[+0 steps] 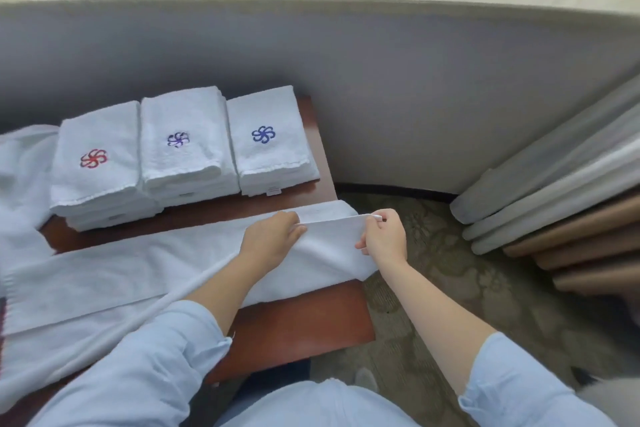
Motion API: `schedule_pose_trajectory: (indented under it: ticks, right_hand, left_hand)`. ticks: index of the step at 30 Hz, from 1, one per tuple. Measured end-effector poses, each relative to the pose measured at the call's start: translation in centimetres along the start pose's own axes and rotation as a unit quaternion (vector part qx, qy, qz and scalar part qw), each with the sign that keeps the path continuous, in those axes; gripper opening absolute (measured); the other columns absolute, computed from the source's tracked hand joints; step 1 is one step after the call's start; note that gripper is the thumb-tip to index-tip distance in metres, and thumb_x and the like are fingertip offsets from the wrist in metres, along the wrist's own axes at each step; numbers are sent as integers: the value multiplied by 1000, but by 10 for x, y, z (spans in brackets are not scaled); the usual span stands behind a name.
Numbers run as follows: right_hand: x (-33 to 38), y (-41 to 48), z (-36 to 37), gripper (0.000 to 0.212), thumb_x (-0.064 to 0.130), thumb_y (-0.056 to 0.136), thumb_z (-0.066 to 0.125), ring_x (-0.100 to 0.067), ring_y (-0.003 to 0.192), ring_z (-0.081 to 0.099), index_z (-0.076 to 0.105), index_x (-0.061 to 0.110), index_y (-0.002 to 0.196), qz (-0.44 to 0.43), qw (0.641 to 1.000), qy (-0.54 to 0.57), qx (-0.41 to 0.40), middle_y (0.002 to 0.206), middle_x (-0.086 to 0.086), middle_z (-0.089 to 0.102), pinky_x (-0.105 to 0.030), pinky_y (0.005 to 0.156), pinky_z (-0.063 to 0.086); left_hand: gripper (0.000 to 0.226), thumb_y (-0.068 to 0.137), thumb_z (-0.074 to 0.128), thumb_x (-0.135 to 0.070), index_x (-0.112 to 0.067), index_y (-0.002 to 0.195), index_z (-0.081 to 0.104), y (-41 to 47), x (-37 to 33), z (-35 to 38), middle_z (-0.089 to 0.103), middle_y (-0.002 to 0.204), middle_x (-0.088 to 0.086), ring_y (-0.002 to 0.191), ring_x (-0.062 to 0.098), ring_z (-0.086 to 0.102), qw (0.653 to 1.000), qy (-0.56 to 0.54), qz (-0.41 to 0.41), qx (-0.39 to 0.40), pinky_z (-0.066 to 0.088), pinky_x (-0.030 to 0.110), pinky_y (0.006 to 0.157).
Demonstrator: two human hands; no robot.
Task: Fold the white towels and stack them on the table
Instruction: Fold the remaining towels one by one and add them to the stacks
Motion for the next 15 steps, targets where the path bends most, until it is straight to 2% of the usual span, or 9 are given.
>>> schedule_pose_trajectory:
  ticks: [2, 4, 7, 11, 15]
  right_hand:
    - [-1, 9, 8, 16, 20, 93, 36, -14, 61, 67, 51, 25, 92, 13, 1000, 1, -16, 64, 4, 64, -48, 75, 58]
    - [-3, 16, 15, 13, 18, 92, 39, -20, 70, 66, 52, 24, 92, 21, 999, -3, -27, 68, 7, 64, -47, 75, 56]
    - [-7, 20, 24, 12, 18, 95, 47, -17, 83, 60, 54, 22, 103, 28, 999, -8, -38, 89, 12, 60, -42, 81, 52]
    - [-16, 15, 42, 45, 15, 96, 52, -12, 111, 55, 42, 22, 139, 49, 998, -25, 26, 131, 7, 54, -34, 98, 46]
    - [-13, 5, 49, 54, 15, 92, 51, -16, 128, 49, 39, 27, 143, 21, 989, -135, 57, 143, 8, 49, -38, 101, 45]
  left_hand:
    - [28, 101, 42, -47, -23, 95, 54, 19, 6, 5, 59, 97, -6, 88, 22, 60, 1000, -5, 20, 18, 47, 37, 72]
    - [26, 100, 44, -46, -23, 92, 54, 32, 10, 12, 58, 92, -8, 84, 20, 59, 999, -6, 39, 32, 43, 34, 65]
    - [25, 100, 45, -44, -25, 86, 51, 44, 13, 18, 54, 87, -10, 78, 18, 58, 997, -9, 62, 40, 38, 32, 60]
    - [24, 99, 48, -44, -25, 86, 51, 54, 14, 22, 59, 85, -7, 75, 19, 59, 996, -4, 86, 38, 41, 33, 59]
    - [20, 97, 51, -44, -24, 90, 50, 58, 15, 21, 62, 88, -6, 77, 20, 60, 997, -6, 76, 32, 38, 31, 59]
Point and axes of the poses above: each hand's wrist, its own y-axis towards the middle knuckle, its own z-axis out of the palm, x = y × z, the point moved 9 cm from there along y, towards the middle knuckle
